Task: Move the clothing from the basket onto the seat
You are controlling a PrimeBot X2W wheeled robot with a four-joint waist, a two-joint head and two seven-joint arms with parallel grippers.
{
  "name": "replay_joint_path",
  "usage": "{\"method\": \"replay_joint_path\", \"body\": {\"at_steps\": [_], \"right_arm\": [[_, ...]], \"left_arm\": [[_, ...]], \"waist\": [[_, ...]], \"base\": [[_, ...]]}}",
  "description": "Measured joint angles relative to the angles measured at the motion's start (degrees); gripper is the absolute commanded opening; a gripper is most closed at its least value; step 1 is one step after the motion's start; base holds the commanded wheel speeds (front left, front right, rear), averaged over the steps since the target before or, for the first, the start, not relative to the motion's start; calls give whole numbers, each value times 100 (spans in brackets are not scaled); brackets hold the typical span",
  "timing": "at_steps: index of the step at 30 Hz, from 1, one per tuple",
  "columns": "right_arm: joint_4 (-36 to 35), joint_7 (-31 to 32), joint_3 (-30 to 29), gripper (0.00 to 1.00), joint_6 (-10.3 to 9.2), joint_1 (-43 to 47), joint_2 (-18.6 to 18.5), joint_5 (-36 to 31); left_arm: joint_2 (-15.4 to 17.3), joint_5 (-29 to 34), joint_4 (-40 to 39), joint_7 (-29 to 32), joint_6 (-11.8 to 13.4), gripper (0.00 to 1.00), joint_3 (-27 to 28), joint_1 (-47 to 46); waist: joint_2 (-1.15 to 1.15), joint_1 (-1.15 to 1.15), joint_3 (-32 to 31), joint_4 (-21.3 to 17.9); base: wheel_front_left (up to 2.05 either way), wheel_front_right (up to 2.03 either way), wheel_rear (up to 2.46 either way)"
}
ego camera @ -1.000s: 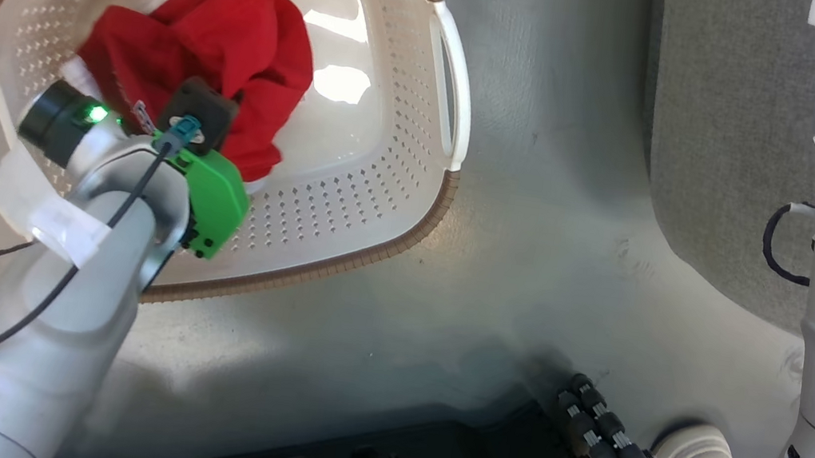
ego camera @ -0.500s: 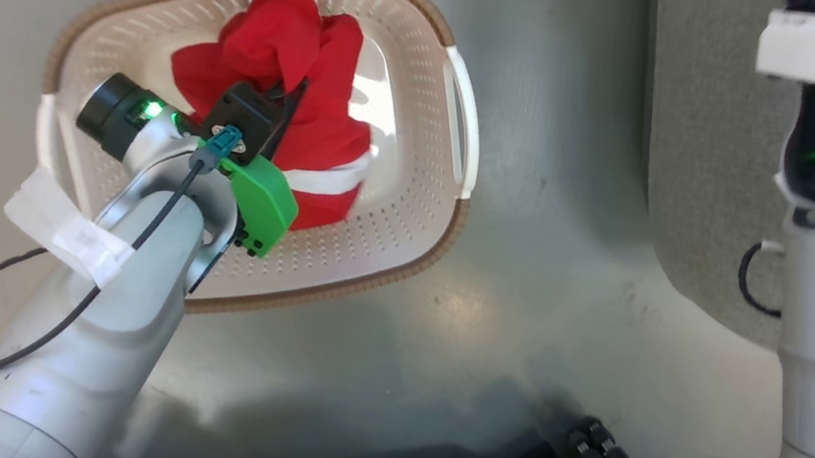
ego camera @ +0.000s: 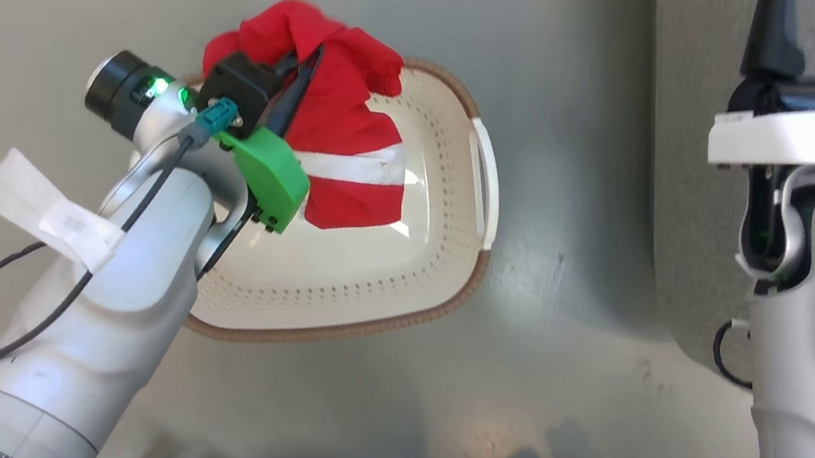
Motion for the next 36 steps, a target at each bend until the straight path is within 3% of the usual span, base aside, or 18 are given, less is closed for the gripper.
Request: {"method": "replay_joint_path", "body": {"at_steps": [21, 36], "right_arm": [[654, 1, 90, 100, 133, 1084, 12, 66], [1098, 1, 308, 100, 232, 1957, 25, 101]], "left_arm": [[-63, -331, -76, -54, -3, 0, 60, -186], [-111, -798, 83, -53, -9, 0, -149, 261]], "waist": [[0, -1, -1734, 387], [0, -1, -3058, 488]], "base": [[0, 0, 0], [0, 0, 0]]}}
